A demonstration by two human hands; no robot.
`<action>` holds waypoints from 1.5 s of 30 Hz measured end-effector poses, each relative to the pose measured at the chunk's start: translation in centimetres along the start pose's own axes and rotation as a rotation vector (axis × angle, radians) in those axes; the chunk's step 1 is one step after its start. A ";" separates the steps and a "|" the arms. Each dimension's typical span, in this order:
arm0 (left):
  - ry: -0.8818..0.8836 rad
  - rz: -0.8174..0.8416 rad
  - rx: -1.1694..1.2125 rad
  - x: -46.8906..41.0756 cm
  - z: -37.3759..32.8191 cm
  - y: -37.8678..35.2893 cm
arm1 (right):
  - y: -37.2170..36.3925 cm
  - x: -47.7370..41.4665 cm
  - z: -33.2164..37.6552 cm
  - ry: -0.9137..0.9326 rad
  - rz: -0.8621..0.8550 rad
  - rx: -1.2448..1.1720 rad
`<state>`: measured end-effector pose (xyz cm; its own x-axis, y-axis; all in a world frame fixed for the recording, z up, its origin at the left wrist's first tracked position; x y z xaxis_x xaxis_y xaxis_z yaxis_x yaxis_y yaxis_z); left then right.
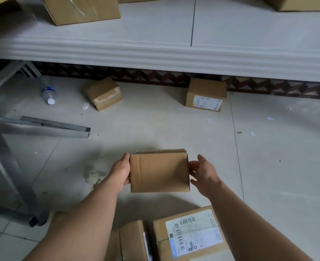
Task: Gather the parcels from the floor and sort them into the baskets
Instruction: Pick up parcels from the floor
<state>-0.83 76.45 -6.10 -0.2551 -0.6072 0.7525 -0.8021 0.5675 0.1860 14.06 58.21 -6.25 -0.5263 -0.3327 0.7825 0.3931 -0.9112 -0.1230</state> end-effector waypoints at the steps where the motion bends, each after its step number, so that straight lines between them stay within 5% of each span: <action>1: -0.009 0.010 -0.001 0.2 -0.1 -0.5 | 0.4 0.1 0.0 -0.001 -0.012 0.002; 12: -0.077 0.066 0.026 4.0 -3.8 -3.3 | 3.3 4.3 2.2 0.009 0.023 -0.184; 26: -0.121 -0.039 0.077 36.3 -18.2 -0.3 | 2.3 36.2 19.7 0.255 -0.079 -0.059; 38: -0.519 -0.110 0.414 64.0 -39.9 15.8 | -10.5 64.2 40.0 0.516 0.197 0.011; 45: -0.429 -0.273 0.520 64.8 -43.0 31.7 | -25.1 69.9 40.4 0.474 0.449 0.212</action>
<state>-19.57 79.08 75.73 -0.1131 -0.9145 0.3884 -0.9931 0.0918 -0.0730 -2.17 67.65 76.20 -0.5323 -0.7813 0.3260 0.7640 -0.6092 -0.2125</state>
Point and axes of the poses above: each hand's wrist, its own x-axis away from the middle knuckle, its own y-axis out of the back of the hand, z = x × y, the point moved 1 cm from there along -x, towards the middle knuckle, and after that the axes turned 2 degrees about z, right-handed, at the moved point
